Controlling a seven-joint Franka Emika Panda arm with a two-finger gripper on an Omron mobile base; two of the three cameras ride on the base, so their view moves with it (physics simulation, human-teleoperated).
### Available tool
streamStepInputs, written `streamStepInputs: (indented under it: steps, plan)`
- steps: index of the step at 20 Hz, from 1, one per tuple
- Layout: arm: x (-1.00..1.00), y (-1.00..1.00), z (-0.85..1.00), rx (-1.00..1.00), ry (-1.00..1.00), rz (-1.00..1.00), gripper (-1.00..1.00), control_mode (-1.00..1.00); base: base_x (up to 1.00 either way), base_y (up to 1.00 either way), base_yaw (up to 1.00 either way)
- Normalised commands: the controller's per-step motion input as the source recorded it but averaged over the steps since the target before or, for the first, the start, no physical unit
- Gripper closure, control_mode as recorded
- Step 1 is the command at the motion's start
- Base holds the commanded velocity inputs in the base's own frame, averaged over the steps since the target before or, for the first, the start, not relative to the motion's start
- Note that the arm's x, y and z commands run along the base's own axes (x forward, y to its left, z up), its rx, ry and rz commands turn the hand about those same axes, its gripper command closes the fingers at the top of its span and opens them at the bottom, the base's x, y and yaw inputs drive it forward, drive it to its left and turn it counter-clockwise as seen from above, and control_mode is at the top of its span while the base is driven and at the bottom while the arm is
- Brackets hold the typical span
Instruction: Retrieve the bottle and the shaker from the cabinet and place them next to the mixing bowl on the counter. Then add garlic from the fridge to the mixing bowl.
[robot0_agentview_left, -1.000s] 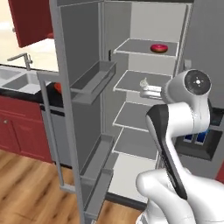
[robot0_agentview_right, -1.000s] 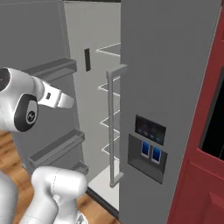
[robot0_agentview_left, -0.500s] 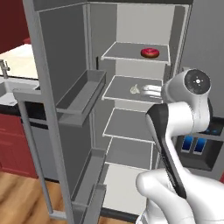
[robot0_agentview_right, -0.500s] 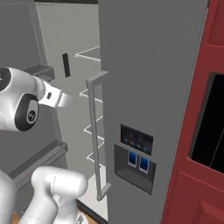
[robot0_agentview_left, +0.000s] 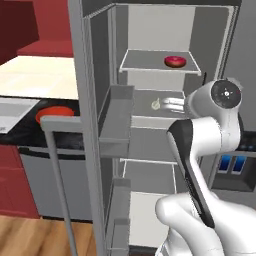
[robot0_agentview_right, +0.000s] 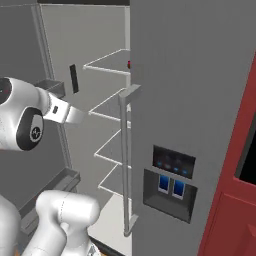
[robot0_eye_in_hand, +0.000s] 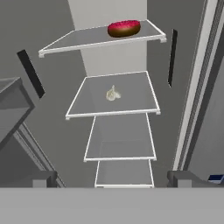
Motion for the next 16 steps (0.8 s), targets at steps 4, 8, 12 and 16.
streamStepInputs:
  steps: [4,8,12,16]
  plan:
    - [0.00,0.00,0.00,0.00,0.00,0.00,-1.00,1.00,0.20,0.08,-0.25]
    - [0.00,0.00,0.00,0.00,0.00,0.00,-1.00,1.00,0.03,-0.07,-0.25]
    - [0.00,0.00,0.00,0.00,0.00,0.00,-1.00,1.00,0.10,-0.11,-0.26]
    - [0.00,0.00,0.00,0.00,0.00,0.00,-1.00,1.00,0.38,0.21,-0.38]
